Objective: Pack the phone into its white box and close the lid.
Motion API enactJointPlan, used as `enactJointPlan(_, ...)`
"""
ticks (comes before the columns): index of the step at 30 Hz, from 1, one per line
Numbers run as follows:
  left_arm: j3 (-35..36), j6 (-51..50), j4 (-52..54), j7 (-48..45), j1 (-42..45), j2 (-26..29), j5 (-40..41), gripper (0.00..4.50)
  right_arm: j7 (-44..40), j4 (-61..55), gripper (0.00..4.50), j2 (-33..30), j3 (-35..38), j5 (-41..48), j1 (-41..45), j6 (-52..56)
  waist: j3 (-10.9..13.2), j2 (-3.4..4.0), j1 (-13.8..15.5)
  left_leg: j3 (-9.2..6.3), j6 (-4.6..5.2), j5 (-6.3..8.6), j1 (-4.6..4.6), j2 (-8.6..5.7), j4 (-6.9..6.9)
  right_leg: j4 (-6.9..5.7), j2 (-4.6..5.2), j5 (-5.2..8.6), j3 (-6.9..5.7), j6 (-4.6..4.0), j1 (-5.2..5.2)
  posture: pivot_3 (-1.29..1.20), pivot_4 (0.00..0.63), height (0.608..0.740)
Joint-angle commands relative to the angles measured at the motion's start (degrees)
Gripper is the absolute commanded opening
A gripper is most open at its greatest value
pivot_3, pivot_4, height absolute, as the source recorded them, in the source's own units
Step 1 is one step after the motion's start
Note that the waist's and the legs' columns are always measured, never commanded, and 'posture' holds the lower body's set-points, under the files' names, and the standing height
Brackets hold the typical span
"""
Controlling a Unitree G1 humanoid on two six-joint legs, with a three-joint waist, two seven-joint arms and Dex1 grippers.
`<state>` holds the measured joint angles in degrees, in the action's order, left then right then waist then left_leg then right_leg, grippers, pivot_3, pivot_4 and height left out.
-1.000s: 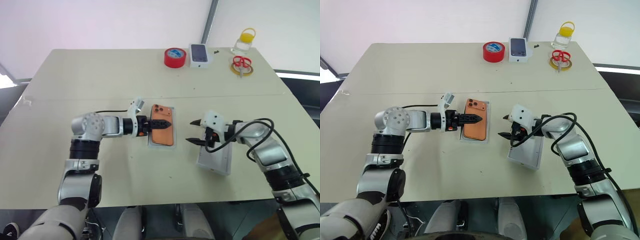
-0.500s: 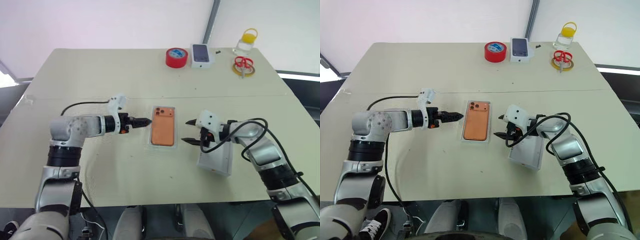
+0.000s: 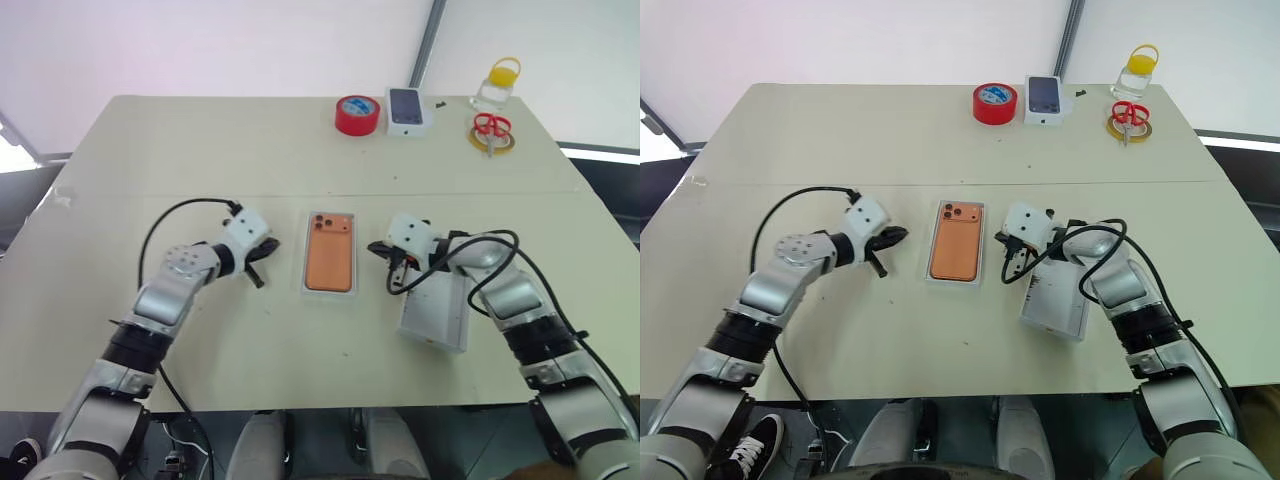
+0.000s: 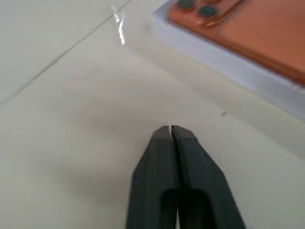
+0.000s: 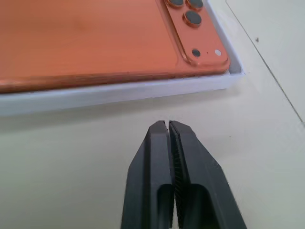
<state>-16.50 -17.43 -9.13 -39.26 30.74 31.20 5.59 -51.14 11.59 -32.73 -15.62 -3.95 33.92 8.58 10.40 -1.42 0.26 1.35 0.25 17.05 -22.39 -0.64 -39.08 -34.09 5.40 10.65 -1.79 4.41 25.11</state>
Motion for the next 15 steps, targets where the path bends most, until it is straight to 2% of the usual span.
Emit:
enactJointPlan(1,-1.4,2.58,-0.98,-1.93,1.08,0.21,-3.49,0.01,0.52,-0.2,0.0,0.19,-1.75,-2.81,0.87,-3.32,0.0,0.0,0.01,0.0,0.01,0.0,0.0,0.0,0.0,0.0,-0.02,-0.04,0.0,0.07,0.0,0.0,0.15,0.739)
enactJointPlan(7,-3.65,1.46,-2.97,-4.21,2.91,-6.92,-4.29,0.01,-1.53,-3.24,0.0,0.58,-2.61,-2.26,-1.3,-1.99,-0.02,0.02,0.51,-0.01,0.08,0.02,0.01,0.02,-0.09,-0.03,-0.08,-0.08,-0.03,0.17,-0.09,0.0,0.15,0.739)
enactJointPlan(15,-6.16,0.29,-1.81,-6.12,3.63,-15.33,-4.9,0.01,-5.38,-11.34,0.0,-4.44,0.78,-0.1,-6.58,2.23,-0.04,0.05,0.78,-0.13,0.15,0.05,0.05,-0.1,-0.15,0.02,-0.04,-0.06,-0.05,0.19,-0.27,0.0,0.15,0.739)
